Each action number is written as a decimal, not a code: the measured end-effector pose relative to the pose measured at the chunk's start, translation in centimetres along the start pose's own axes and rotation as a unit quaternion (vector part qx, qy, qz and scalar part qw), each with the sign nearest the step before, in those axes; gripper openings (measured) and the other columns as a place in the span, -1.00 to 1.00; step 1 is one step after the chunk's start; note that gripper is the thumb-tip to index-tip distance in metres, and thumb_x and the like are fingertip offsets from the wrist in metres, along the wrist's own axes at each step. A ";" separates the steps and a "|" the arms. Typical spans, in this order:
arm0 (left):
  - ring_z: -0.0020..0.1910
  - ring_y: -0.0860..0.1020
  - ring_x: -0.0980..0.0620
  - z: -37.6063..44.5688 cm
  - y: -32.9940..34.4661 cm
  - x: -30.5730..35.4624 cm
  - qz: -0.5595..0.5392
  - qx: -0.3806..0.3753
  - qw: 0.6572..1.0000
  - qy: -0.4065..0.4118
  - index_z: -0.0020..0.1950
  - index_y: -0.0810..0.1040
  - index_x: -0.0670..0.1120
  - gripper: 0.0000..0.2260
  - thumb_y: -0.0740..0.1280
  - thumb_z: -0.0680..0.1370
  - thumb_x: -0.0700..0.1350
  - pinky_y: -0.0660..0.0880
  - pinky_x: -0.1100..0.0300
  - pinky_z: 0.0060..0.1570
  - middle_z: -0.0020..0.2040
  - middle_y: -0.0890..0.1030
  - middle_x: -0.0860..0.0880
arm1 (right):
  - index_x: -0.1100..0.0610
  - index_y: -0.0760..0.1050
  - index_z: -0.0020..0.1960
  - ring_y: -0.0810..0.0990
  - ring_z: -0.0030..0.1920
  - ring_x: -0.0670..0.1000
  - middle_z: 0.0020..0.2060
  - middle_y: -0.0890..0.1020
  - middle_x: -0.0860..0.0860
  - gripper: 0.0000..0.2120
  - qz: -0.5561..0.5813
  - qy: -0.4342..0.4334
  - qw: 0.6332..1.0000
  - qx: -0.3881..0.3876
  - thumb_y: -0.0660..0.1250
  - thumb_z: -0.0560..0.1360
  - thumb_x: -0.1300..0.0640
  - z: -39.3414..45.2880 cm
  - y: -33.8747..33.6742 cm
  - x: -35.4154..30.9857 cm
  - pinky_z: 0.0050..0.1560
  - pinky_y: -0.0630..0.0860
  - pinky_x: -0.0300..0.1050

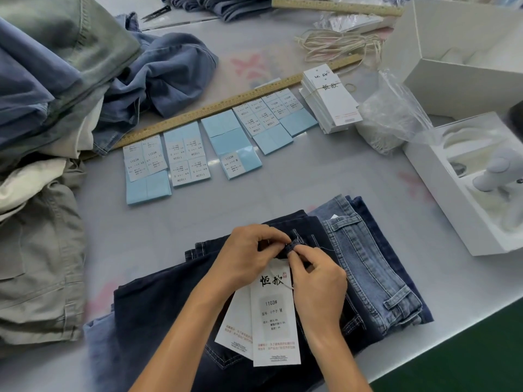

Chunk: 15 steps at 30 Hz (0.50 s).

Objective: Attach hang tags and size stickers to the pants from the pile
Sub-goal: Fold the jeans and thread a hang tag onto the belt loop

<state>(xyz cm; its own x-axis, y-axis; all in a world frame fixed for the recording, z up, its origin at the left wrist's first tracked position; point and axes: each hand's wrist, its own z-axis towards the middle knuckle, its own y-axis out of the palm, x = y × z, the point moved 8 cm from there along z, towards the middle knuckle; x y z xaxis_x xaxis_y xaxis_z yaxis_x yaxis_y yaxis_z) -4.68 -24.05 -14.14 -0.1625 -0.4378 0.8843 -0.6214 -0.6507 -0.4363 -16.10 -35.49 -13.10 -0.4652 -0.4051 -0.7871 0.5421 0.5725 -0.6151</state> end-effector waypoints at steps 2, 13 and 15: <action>-0.03 0.62 0.27 0.1 0.1 -0.1 0.009 -0.010 1.000 0.005 0.05 0.74 0.05 -0.83 0.47 0.56 -0.21 0.50 0.39 0.01 -0.07 0.69 0.25 | -0.01 0.72 -0.02 0.60 -0.18 -0.21 -0.26 0.64 -0.26 -0.90 0.004 0.004 1.000 -0.005 0.48 0.52 0.17 0.1 0.1 0.1 -0.24 0.44 -0.45; -0.23 0.66 0.06 0.0 -0.8 -1.3 -0.073 0.058 0.995 -0.042 -0.09 0.59 0.09 -0.85 0.37 0.60 -0.15 0.60 0.13 -0.13 -0.18 0.69 0.08 | -0.02 0.66 0.02 0.60 -0.21 -0.12 -0.19 0.57 -0.21 -0.90 -0.029 -0.115 0.991 -0.061 0.44 0.54 0.15 -0.2 -2.8 -2.0 -0.25 0.56 -0.24; -0.23 0.67 0.09 0.1 -1.1 -1.3 -0.093 0.055 0.993 -0.046 -0.09 0.59 0.07 -0.86 0.36 0.61 -0.16 0.60 0.20 -0.13 -0.16 0.69 0.09 | -0.03 0.64 0.06 0.52 -0.15 -0.14 -0.15 0.52 -0.23 -0.84 -0.126 -0.164 0.971 -0.122 0.50 0.48 0.07 -1.1 -2.8 -2.1 -0.22 0.46 -0.33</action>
<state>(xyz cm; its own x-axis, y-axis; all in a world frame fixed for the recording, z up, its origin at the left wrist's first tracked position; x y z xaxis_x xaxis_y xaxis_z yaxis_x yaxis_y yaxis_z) -3.76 -22.83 -14.86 0.0225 -0.3551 0.9345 -0.5464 -0.7872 -0.2860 -17.41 -35.49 -9.69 -0.2916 -0.7360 -0.6109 0.2397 0.5621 -0.7916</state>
